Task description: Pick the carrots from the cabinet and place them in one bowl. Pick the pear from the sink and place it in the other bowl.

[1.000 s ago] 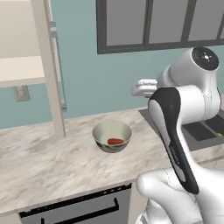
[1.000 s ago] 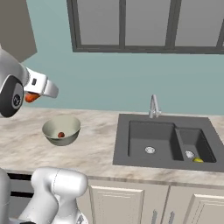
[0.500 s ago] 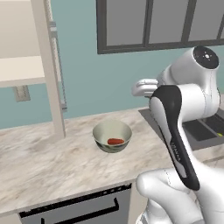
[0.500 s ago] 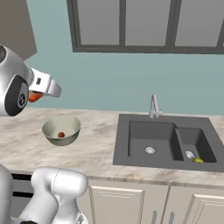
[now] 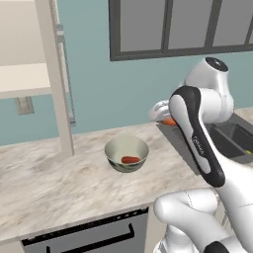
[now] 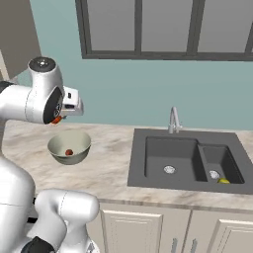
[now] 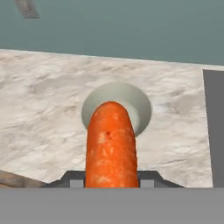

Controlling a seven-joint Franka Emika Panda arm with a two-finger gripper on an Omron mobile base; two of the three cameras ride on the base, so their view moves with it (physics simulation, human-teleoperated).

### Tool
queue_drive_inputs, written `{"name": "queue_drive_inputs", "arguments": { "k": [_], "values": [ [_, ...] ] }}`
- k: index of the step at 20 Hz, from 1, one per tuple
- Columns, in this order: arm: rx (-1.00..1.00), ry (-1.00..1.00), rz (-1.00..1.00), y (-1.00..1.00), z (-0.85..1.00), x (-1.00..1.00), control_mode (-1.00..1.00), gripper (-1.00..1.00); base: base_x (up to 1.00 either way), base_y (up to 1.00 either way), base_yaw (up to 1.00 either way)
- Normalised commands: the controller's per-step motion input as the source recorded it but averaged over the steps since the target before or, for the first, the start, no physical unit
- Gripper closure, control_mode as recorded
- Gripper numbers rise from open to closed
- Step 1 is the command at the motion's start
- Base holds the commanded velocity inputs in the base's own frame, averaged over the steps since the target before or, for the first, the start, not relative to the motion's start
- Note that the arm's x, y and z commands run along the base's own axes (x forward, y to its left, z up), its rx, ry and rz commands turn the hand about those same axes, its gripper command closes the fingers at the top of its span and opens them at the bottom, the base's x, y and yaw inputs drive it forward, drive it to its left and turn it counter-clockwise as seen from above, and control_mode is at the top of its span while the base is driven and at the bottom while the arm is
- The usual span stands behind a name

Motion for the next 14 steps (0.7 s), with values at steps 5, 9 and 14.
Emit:
{"name": "queue_drive_inputs", "arguments": {
  "k": [5,9,14],
  "values": [
    [-0.25,0.15,0.28,0.00,-0.76,0.44,-1.00,1.00,0.00,0.00,0.00],
    [-0.17,0.06,0.26,0.20,-0.53,0.22,-1.00,1.00,0.00,0.00,0.00],
    [-0.02,0.04,0.16,0.28,-0.26,0.26,-1.00,1.00,0.00,0.00,0.00]
  ]
}}
